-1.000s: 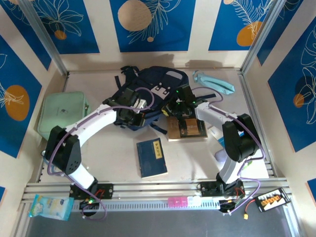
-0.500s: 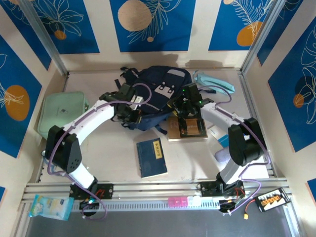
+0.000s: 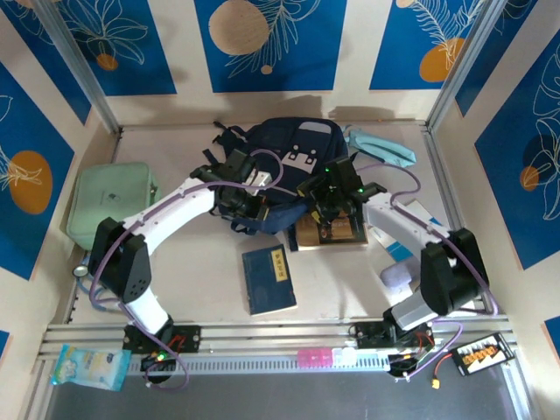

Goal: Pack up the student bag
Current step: Unzip the student bag at the center of the table.

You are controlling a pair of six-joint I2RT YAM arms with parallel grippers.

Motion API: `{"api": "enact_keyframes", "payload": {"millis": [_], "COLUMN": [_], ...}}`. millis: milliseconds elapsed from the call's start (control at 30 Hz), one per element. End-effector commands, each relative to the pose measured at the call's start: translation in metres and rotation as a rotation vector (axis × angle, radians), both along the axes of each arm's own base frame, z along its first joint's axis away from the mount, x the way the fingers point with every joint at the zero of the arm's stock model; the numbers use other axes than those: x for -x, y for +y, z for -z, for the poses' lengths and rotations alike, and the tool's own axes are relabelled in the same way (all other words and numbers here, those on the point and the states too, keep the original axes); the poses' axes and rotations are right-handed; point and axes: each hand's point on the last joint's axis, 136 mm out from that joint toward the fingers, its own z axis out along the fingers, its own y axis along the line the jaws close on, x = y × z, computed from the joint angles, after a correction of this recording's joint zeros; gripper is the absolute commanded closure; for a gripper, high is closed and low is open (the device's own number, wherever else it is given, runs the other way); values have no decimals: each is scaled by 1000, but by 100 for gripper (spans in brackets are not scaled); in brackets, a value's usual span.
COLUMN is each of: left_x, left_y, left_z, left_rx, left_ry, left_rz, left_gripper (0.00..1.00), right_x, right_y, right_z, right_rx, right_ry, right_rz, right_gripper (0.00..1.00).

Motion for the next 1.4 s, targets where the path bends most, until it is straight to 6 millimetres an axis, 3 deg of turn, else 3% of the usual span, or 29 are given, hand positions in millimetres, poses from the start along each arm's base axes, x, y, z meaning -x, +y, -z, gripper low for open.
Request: {"api": "enact_keyframes", "payload": {"millis": [0,133,267,367,467,667,800,967,1200,1300,1367], "left_x": [3,13,27,29,25,5,-1,1,4,4,3], "left_y": [-6,8,17,16,4,-11,-15,-13,-11,-10,-9], "left_z": [-24,-25,-24,-21,-21,-12,-5,3,4,5,6], "left_rx": [52,14,22,43,85,80,67,55,58,52,46], "left_ry": [-41,-51,-39,-39,-26,-17,-1,17,19,17,16], "left_rz": [13,3,-4,-11,-2,8,14,-1,-5,-8,-11], "left_gripper": [100,100,100,100,100,100,100,100,100,100,100], "right_x": [-17,-51,-79,-91,-95,-73,-46,-20,-14,-9,-6], "right_y": [26,70,100,107,96,53,44,64,97,108,113], "right_z": [2,-14,-26,-26,-21,-23,-25,-12,10,19,26], "right_rx": [-29,-34,-73,-74,-65,-24,-4,-81,-127,-126,-122], "right_ry": [-14,-119,-198,-222,-207,-171,-128,-40,52,99,122], "right_rz": [-62,-221,-353,-412,-414,-334,-318,-339,-405,-443,-454], "right_gripper": [28,32,36,37,39,37,33,33,35,44,55]}}
